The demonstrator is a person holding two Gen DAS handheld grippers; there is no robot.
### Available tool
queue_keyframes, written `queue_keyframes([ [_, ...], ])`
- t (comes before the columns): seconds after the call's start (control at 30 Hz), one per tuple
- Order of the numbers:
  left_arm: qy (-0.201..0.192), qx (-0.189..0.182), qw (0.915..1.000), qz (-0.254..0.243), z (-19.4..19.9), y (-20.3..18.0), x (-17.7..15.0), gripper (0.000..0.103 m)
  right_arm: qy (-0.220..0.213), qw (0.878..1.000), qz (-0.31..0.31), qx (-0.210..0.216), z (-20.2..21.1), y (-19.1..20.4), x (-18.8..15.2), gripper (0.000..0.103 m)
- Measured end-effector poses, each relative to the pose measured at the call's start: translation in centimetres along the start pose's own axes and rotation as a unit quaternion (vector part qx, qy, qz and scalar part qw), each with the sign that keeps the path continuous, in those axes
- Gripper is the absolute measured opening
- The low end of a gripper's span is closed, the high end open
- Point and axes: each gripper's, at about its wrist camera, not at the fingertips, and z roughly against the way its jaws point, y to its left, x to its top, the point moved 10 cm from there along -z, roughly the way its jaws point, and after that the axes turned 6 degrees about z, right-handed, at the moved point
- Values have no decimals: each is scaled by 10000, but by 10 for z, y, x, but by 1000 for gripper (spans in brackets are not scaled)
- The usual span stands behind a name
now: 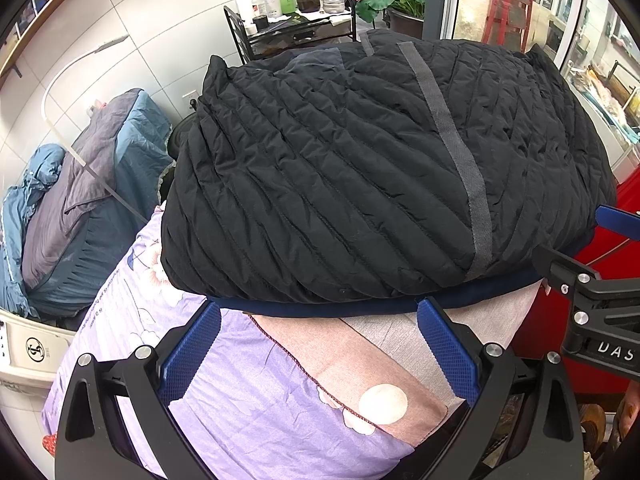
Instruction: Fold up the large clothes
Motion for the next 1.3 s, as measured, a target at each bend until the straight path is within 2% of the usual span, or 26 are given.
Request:
queue_keyframes([
  [0.17, -290, -195, 9993, 146, 8, -1, 4, 97, -9, 10000, -7, -7, 0, 0, 0, 93],
  [0.27, -331, -217, 9991, 143, 8, -1, 5, 97, -34, 10000, -40, -26, 1, -3, -1, 93],
  [0.37, -293, -82, 9994, 181, 6, 2, 5, 97, -32, 10000, -64, -47, 1, -5, -2, 93],
  [0.5, -52, 43, 9997, 236, -1, 7, 4, 97, -46, 9999, -81, -54, 3, -7, -1, 93],
  [1.3, -127, 73, 9998, 95, 5, 2, 2, 97, -56, 9999, -87, -49, 3, -6, -1, 93],
])
